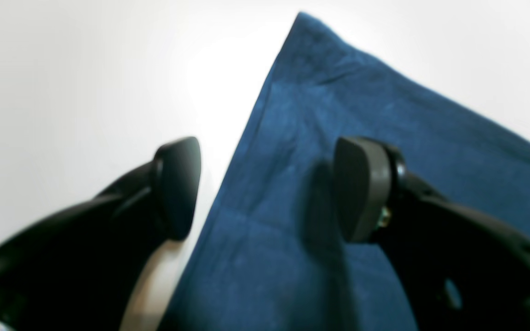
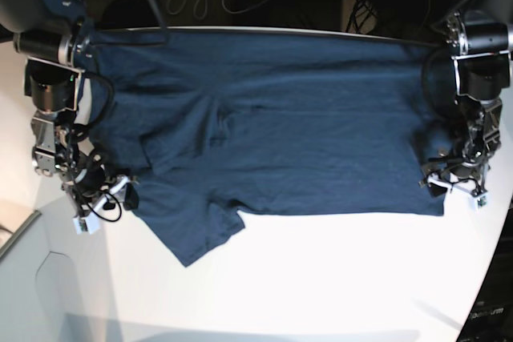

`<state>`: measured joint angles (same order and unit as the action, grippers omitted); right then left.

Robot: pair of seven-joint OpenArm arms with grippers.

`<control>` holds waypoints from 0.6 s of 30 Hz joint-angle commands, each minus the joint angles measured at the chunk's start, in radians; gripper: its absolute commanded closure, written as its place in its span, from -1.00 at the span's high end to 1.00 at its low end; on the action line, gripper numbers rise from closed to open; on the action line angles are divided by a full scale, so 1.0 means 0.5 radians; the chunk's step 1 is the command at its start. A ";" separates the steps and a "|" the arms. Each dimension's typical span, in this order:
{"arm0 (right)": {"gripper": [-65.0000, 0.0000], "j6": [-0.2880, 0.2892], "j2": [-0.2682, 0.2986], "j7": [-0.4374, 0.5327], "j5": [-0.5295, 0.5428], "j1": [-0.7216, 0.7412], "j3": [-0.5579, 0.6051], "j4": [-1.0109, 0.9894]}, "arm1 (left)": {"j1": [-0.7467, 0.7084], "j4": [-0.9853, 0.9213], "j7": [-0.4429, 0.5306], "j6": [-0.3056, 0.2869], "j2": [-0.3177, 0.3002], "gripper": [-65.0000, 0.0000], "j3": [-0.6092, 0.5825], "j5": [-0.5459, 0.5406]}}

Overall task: Layout the t-shirt on the table in an organized manner, then fold the t-shirt properly
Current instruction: 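Release the collar edge and move both grippers to the shirt's side edges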

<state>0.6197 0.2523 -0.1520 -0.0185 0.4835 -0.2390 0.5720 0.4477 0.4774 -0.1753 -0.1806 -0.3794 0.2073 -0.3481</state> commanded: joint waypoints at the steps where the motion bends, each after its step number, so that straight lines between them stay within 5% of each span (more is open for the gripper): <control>1: 0.05 -0.010 0.019 0.048 0.032 0.050 -0.002 0.027 | 0.061 0.023 0.048 -0.012 -0.031 0.34 0.004 -0.008; 10: 0.05 -0.013 0.019 0.066 0.032 0.016 0.007 -0.142 | 0.054 0.023 0.048 -0.015 -0.031 0.34 0.001 -0.008; 18: 0.03 -0.013 0.028 0.214 0.032 0.016 0.259 -0.259 | 0.051 0.023 0.048 -0.015 -0.035 0.34 0.001 0.023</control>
<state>0.6155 0.2592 -0.0147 0.0082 0.4786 -0.1123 0.4416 0.4473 0.4774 -0.1745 -0.1837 -0.3798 0.2073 -0.3367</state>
